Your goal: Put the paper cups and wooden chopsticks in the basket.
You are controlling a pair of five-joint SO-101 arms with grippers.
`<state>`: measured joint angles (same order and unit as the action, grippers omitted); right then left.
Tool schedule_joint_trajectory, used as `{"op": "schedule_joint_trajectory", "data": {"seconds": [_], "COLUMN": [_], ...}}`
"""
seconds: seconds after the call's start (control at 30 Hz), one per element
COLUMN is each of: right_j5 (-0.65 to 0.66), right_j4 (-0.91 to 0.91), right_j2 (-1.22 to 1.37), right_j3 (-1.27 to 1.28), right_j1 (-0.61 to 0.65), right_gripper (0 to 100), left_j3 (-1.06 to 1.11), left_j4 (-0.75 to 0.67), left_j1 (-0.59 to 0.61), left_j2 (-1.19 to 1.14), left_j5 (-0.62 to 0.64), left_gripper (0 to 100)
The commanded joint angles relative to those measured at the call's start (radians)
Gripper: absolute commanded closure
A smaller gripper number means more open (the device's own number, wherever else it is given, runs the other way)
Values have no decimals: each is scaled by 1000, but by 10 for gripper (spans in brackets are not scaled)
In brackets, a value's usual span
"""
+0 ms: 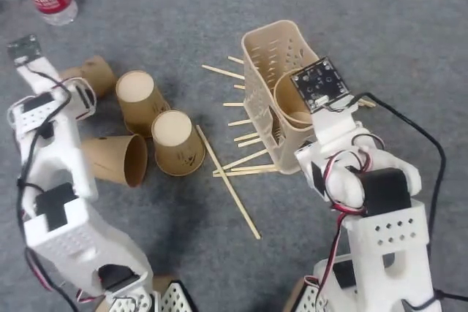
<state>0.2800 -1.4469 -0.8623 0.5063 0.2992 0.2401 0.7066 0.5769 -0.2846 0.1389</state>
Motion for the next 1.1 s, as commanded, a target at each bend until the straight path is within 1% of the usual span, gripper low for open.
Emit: {"op": "schedule_joint_trajectory", "data": {"seconds": [0.0,0.23,0.37,0.47,0.57,0.6,0.67,0.73,0.8,0.9,0.93,1.0,1.07], "right_j5": [-12,-12,-12,-12,-12,-12,-12,-12,-12,-12,-12,-12,-12], "right_j4": [16,39,45,45,44,42,38,36,36,42,42,44,44], "right_j2": [-21,-31,-31,-31,-31,-31,-31,-31,-31,-31,-31,-30,-30], "right_j3": [-6,40,46,46,48,48,48,48,48,48,48,48,48], "right_j1": [39,47,47,42,42,42,42,44,47,47,47,48,48], "right_gripper": [828,827,828,828,828,828,828,828,828,828,828,828,828], "left_j3": [-70,-90,-108,-156,-183,-180,-163,-134,-68,38,74,154,240], "left_j4": [-12,-11,-2,41,91,112,184,215,164,29,-14,-109,-236], "left_j1": [-49,-52,-54,-68,-97,-101,-84,-49,-5,38,38,35,35], "left_j2": [52,180,308,410,479,491,497,494,486,463,456,439,422], "left_j5": [11,9,9,5,-63,-63,-63,-63,-15,153,189,207,245], "left_gripper": [986,988,989,989,989,988,987,953,887,784,758,742,746]}}
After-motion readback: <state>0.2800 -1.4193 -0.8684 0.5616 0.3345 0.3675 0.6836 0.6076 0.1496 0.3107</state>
